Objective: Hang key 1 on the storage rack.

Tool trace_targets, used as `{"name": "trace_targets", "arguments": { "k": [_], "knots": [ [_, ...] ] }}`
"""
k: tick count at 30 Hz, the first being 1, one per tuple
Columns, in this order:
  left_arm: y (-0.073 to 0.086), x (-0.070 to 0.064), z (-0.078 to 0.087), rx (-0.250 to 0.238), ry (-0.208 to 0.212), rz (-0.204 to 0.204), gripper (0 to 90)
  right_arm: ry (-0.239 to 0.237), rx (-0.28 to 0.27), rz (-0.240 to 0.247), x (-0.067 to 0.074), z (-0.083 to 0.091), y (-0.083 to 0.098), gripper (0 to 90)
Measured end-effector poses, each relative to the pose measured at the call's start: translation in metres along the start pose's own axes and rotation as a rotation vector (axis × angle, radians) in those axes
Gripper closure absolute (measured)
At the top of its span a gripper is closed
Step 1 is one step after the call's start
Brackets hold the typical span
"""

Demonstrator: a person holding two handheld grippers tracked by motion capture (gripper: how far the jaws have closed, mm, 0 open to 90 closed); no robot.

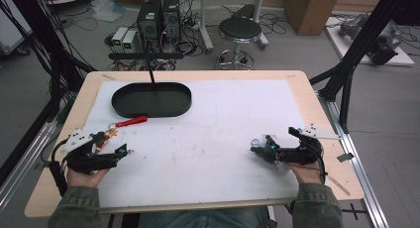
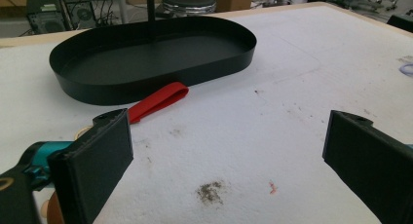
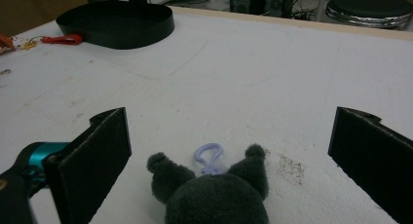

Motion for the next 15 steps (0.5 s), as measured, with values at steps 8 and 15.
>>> {"name": "trace_targets", "arguments": {
  "k": [8, 15],
  "knots": [
    [-0.0024, 0.003, -0.0013, 0.025, -0.008, 0.013, 4.6, 0.008, 0.004, 0.002, 0.0006, -0.0012, 0.0, 0.8],
    [-0.0075, 0.0075, -0.0054, 0.054, -0.032, -0.003, 4.6, 0.004, 0.004, -0.015, -0.0006, -0.0018, 0.0001, 0.8]
  ]
}}
Point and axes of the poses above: each handheld gripper's, and its own axes: z roughly backward along the jaws, y roughly out of its underside, x roughly to its left, the point moved 3 cm from there along -z, roughly forward along the jaws, and after that the axes turned 8 degrees about y, right-handed, at the moved point
